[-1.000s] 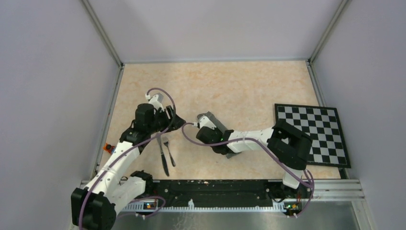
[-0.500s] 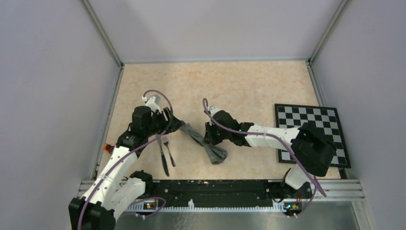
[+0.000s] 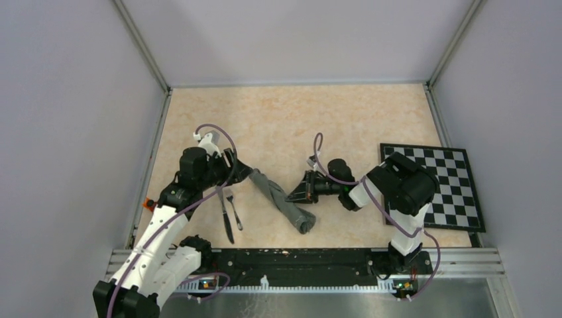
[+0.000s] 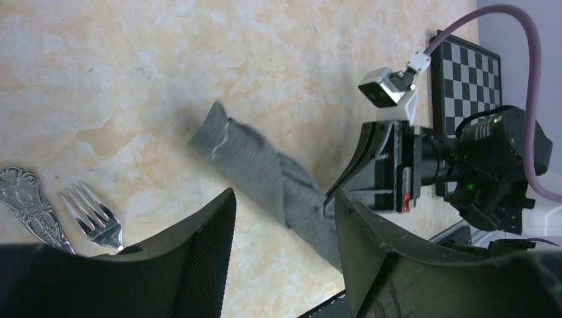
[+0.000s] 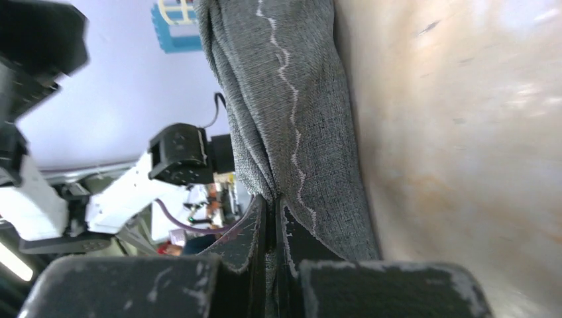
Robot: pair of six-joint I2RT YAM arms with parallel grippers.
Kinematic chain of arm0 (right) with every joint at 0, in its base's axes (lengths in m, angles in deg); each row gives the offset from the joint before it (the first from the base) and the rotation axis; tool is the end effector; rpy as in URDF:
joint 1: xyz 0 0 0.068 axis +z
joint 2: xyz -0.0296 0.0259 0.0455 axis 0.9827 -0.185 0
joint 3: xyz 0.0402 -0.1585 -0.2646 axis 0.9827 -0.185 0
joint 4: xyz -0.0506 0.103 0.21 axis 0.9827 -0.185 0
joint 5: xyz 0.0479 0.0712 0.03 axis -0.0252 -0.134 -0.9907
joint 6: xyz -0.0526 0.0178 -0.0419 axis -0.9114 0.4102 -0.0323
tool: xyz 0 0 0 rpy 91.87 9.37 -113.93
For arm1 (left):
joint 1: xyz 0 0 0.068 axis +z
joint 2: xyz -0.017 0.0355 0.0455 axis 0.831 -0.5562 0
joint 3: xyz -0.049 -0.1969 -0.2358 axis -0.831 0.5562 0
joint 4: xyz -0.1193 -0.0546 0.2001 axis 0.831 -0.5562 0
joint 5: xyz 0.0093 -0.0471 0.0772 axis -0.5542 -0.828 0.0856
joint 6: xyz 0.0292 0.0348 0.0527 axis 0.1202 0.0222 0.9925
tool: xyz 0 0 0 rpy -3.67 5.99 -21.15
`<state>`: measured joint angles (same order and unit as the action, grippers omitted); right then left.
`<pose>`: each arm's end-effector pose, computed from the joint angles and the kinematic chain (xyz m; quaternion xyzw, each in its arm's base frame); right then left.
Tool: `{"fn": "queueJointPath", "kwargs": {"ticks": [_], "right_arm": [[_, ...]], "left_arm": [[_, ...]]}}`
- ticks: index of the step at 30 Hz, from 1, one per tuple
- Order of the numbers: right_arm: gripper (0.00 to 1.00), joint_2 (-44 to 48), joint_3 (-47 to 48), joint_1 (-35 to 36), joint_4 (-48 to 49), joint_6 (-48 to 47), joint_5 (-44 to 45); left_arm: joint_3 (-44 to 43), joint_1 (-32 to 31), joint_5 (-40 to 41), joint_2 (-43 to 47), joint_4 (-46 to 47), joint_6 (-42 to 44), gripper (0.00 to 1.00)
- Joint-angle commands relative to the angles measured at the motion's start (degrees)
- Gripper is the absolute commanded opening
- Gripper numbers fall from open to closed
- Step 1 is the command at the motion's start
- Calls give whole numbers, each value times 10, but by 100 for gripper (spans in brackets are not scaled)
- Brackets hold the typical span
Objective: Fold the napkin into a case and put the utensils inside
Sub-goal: Turn over the smaller rectangle-folded napkin at the center of the board.
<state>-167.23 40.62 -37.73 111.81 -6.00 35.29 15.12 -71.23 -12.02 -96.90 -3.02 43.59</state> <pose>0.2204 0.2453 0.1605 -0.0182 0.8030 0.5920 0.0663 0.1379 -0.0542 0.2959 -0.0632 0.8571 -0.3198 0.3988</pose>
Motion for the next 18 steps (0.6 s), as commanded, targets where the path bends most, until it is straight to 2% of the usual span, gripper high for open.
{"fn": "queueJointPath", "kwargs": {"ticks": [1, 4, 6, 8, 10, 13, 15, 18], "right_arm": [[0, -14, -22, -77, 147, 55, -78], [2, -14, -24, -119, 88, 6, -101], [11, -1, -12, -150, -21, -71, -102], [19, 28, 12, -177, -173, -182, -75], [30, 67, 59, -191, -365, -311, -15], [44, 137, 111, -194, -561, -434, 128], [49, 199, 133, -179, -644, -474, 213], [51, 258, 163, -110, -703, -485, 253]], "left_arm": [[-24, 3, -5, 6, 7, -7, 61], [-20, 3, -26, -2, 25, -6, 61], [-14, 3, -47, -11, 46, -8, 61], [-8, 3, -74, -26, 66, -13, 60], [-3, 4, -105, -47, 86, -19, 60], [3, 1, -145, -85, 125, -30, 60], [15, -5, -169, -112, 173, -47, 60], [19, -25, -189, -175, 258, -72, 59]]}}
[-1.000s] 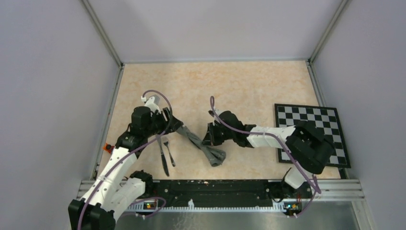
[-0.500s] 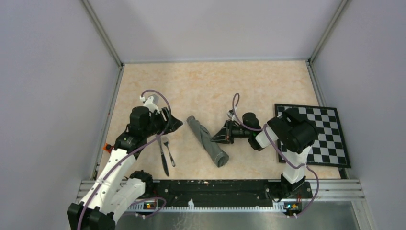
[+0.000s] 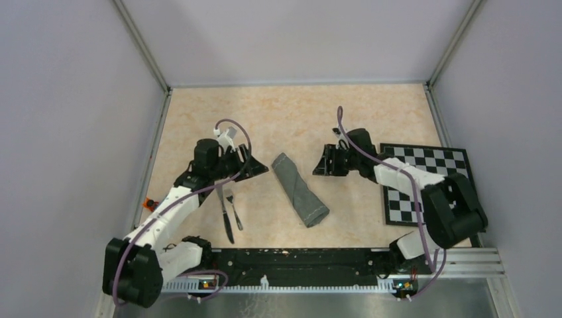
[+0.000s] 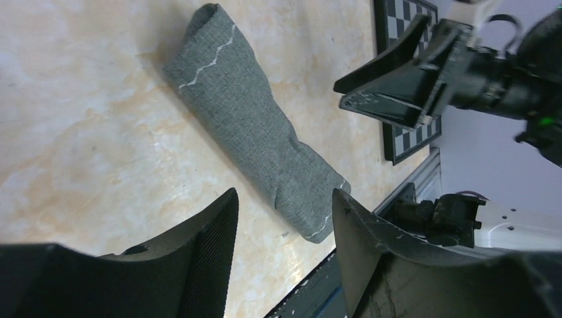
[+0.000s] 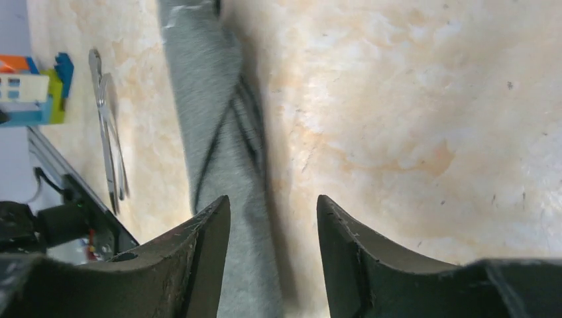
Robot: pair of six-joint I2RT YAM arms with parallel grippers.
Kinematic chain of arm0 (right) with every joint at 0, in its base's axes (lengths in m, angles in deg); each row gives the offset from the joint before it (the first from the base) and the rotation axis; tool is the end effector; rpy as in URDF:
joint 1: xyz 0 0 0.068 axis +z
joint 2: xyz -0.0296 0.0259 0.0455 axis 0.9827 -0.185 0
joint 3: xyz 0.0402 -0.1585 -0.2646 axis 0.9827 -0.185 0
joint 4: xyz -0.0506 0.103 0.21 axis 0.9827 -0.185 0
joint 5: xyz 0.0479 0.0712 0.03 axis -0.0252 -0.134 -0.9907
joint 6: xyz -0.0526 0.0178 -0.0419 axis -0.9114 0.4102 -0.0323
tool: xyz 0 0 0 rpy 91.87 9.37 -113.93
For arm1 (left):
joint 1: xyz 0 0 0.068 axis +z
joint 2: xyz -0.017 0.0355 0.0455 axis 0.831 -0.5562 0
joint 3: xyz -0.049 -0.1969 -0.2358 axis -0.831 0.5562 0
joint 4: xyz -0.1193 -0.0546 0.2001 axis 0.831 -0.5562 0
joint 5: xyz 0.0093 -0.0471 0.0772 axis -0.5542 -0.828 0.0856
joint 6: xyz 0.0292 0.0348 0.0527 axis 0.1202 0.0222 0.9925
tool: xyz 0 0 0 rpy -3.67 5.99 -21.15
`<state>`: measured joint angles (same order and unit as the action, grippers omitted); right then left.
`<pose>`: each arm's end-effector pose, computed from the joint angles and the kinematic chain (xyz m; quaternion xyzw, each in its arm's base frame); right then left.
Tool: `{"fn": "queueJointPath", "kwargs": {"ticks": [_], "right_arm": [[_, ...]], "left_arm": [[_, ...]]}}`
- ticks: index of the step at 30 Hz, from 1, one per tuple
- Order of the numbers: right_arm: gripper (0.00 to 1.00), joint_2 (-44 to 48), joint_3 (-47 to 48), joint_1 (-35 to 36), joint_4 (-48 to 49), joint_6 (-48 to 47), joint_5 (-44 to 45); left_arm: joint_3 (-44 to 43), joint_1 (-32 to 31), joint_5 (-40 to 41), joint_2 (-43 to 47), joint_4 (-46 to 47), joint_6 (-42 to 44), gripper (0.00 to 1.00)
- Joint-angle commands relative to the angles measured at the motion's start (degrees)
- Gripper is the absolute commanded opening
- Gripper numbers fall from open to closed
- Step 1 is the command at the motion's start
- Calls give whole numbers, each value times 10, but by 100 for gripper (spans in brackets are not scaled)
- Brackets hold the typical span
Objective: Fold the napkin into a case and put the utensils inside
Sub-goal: Turn over the smaller rectangle-folded napkin at the center of the board, then smooth out the smaller rectangle-folded napkin at the center of the board.
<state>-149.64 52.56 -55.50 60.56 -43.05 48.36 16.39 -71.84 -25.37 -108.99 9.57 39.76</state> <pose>0.2637 0.1454 0.2131 -0.0458 0.8981 0.3688 0.2350 0.1778 -0.0795 0.2832 -0.0295 0.8482 -0.4164 0.3261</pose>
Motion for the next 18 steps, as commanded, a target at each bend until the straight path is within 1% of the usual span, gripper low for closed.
{"fn": "queueJointPath", "kwargs": {"ticks": [1, 4, 5, 7, 8, 10, 12, 15, 18], "right_arm": [[50, 90, 48, 87, -194, -107, 113], [40, 107, 22, 141, -152, -54, 43], [37, 112, 10, 160, -132, -32, 31], [35, 123, -19, 186, -104, -12, 23], [34, 127, -35, 189, -87, -2, 18], [32, 132, -68, 189, -64, 5, 14], [31, 132, -106, 189, -47, 6, 19], [30, 118, -177, 189, 35, 24, 24], [31, 115, -192, 197, 35, 26, 38]], "left_arm": [[1, -29, -56, -78, 152, -41, 58], [-14, -57, -54, -151, 223, -65, 54], [-22, -65, -50, -177, 242, -71, 52], [-45, -80, -43, -232, 265, -71, 49], [-56, -86, -38, -261, 272, -70, 47], [-72, -89, -33, -314, 296, -71, 41], [-84, -90, -22, -354, 313, -70, 39], [-102, -98, 15, -399, 294, -47, 39], [-114, -102, 25, -420, 273, -26, 39]]}}
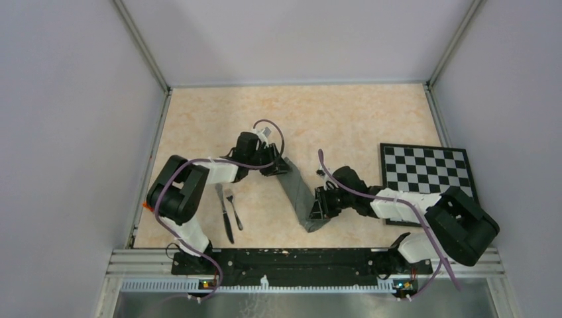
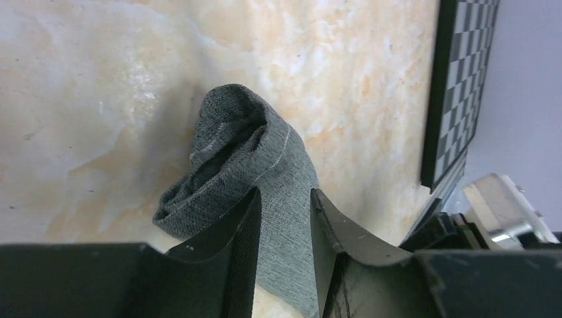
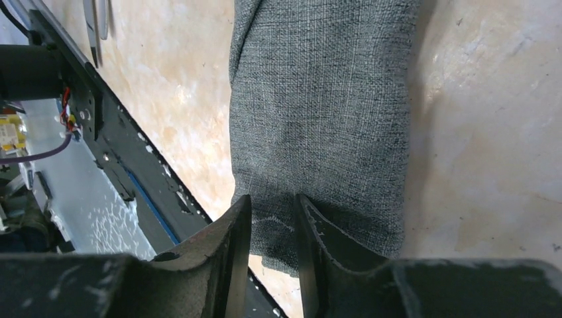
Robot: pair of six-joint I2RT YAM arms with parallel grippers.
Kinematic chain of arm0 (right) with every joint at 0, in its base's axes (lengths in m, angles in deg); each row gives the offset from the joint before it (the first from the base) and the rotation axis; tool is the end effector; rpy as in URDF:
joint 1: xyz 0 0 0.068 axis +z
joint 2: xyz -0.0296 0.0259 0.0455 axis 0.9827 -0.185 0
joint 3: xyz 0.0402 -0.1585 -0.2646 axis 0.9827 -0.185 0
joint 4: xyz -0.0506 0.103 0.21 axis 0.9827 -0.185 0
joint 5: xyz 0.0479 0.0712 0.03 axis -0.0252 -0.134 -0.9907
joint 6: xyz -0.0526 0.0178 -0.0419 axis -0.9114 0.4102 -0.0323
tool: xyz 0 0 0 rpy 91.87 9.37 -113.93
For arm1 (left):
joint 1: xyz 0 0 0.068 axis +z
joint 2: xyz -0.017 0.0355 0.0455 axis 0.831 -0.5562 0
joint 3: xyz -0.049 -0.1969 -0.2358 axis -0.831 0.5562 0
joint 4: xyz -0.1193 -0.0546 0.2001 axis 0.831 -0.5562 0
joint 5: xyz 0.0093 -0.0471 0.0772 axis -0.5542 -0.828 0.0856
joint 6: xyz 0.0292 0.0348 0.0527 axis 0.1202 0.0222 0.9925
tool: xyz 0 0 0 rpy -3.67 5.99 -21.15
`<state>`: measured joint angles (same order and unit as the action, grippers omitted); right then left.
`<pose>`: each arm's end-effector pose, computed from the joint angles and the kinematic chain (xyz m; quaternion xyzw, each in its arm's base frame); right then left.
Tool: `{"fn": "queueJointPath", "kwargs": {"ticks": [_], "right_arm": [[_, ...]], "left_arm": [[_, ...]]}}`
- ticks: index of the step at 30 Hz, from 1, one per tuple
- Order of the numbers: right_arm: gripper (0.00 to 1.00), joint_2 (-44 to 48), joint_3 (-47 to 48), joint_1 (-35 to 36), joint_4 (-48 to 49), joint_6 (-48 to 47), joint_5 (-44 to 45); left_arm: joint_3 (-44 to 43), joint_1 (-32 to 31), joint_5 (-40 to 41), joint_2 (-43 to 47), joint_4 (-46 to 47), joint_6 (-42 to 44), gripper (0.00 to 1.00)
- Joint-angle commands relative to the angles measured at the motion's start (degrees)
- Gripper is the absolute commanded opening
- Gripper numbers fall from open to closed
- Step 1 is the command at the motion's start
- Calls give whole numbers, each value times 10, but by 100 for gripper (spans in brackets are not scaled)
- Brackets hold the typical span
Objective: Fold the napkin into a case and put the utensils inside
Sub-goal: Smooth out the smaller rectangle-folded napkin at the center of the board.
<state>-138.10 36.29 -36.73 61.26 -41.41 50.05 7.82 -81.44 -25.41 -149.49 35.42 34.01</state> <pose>0.1474 0.1695 0.1833 -0.1676 0.8984 0.3781 0.1478 0.2984 -0.1724 0.1984 -0.0166 0.8706 -0.4365 0.2263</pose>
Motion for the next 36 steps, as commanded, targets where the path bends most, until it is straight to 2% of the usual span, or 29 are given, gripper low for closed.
{"fn": "queueJointPath", "kwargs": {"ticks": [1, 7, 9, 12, 19, 23, 30, 33, 36], "right_arm": [[33, 12, -24, 10, 16, 8, 24], [40, 85, 52, 10, -82, -14, 25], [41, 88, 62, 10, -72, -5, 2], [40, 76, 35, 11, -5, 30, -35], [30, 40, -63, 25, 135, 78, -52], [27, 26, -74, 34, 125, 61, -34], [28, 101, -25, 39, 34, 43, -23], [29, 97, -22, 40, 51, 50, -34], [29, 52, -31, 47, 102, 62, -44]], "left_arm": [[-34, -7, 26, -14, 0, 40, 39], [-86, -12, 16, 43, -83, 85, 48], [-100, -11, 4, 52, -95, 84, 50], [-111, -10, -4, 41, -91, 75, 51], [-125, -9, -3, -58, -68, 65, 48], [-149, -9, 21, -100, -81, 84, 47], [-188, -8, 13, -90, -133, 125, 48], [-186, -8, -3, -64, -139, 124, 49], [-176, -9, -4, -27, -144, 121, 51]]}}
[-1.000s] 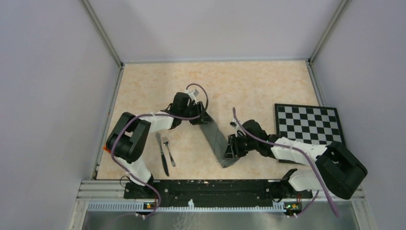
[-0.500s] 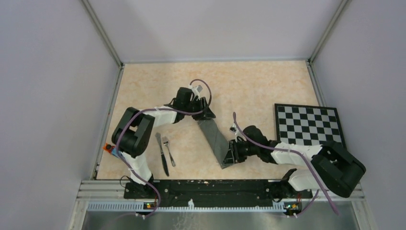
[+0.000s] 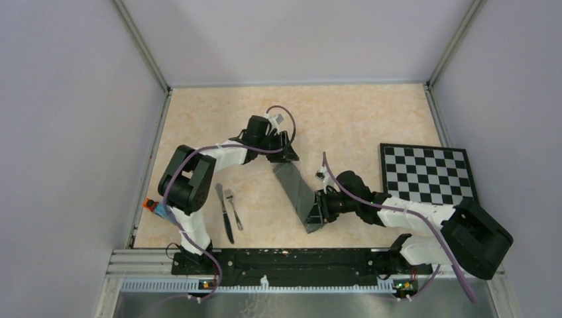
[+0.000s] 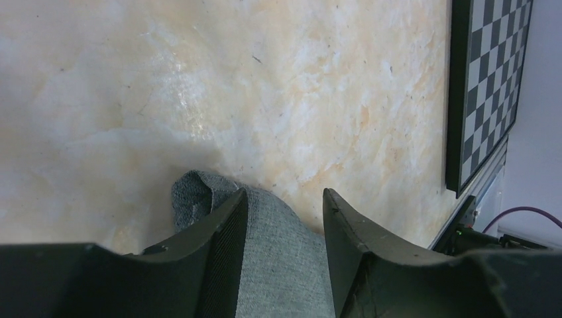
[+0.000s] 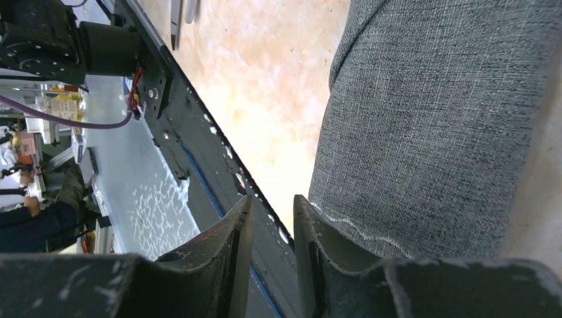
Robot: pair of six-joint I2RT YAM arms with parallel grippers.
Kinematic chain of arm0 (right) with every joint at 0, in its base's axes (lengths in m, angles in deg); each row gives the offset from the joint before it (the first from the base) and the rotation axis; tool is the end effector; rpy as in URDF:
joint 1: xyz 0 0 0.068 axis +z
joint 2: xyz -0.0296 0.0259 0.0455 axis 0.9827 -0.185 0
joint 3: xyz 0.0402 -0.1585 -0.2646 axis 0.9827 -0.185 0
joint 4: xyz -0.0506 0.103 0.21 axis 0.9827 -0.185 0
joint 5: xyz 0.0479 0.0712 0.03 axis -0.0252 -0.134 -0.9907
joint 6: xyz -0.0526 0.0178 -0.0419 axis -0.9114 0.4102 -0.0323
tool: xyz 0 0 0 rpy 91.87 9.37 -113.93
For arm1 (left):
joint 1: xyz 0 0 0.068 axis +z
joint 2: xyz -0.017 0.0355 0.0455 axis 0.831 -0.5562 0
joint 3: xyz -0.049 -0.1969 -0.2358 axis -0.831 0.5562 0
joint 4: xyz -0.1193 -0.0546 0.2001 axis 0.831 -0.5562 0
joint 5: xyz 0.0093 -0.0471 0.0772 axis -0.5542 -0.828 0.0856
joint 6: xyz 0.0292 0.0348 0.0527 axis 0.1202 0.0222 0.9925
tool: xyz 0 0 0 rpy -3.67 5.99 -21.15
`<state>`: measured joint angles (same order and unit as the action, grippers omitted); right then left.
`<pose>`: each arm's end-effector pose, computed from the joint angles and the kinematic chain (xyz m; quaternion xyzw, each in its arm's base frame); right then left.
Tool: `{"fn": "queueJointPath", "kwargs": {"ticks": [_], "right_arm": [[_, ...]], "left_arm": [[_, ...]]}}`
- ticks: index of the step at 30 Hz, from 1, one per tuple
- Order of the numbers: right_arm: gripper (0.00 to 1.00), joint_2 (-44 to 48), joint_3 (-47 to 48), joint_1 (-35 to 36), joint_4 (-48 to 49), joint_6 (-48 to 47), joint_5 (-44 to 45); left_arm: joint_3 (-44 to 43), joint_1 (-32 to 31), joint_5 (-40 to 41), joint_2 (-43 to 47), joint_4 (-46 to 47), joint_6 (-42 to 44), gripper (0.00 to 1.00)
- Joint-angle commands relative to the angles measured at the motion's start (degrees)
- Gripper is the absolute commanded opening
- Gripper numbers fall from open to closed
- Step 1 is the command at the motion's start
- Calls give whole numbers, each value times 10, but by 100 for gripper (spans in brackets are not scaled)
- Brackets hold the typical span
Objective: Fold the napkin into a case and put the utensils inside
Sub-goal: Smooth out the smaller rectangle-folded napkin at the center of the board, then move the smaller rectangle-folded napkin to the center of the board.
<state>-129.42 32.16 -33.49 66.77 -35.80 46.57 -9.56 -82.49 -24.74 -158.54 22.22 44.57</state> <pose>0.1214 0.1652 0.2021 -0.1770 0.8590 0.4522 0.1622 0.3482 -0.2034 0.2070 0.0581 0.8861 -0.3981 0.2301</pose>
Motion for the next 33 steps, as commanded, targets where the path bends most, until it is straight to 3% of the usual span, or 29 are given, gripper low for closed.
{"fn": "queueJointPath", "kwargs": {"ticks": [1, 6, 10, 19, 23, 26, 31, 33], "right_arm": [[29, -51, 4, 19, 66, 12, -8], [29, -144, -23, 37, 142, 25, 8], [31, -144, -11, 45, 136, 27, 15], [53, 12, 93, 34, -193, -72, 169], [62, 48, 98, -41, -258, -114, 169], [62, 45, 85, -102, -237, -120, 118], [50, 7, 68, -107, -200, -98, 109], [43, 4, 53, -107, -184, -92, 119]], "left_arm": [[1, 2, -10, 79, -16, 16, 52], [38, 9, -14, 167, -27, 21, 62], [83, 14, -20, 235, -38, 29, 66], [213, 15, -36, 370, -66, -5, 75], [277, -9, -24, 390, -30, -42, 76], [317, -41, -9, 368, 33, -78, 75], [320, -67, 6, 284, 122, -109, 69], [299, -75, 10, 240, 133, -102, 58]]}}
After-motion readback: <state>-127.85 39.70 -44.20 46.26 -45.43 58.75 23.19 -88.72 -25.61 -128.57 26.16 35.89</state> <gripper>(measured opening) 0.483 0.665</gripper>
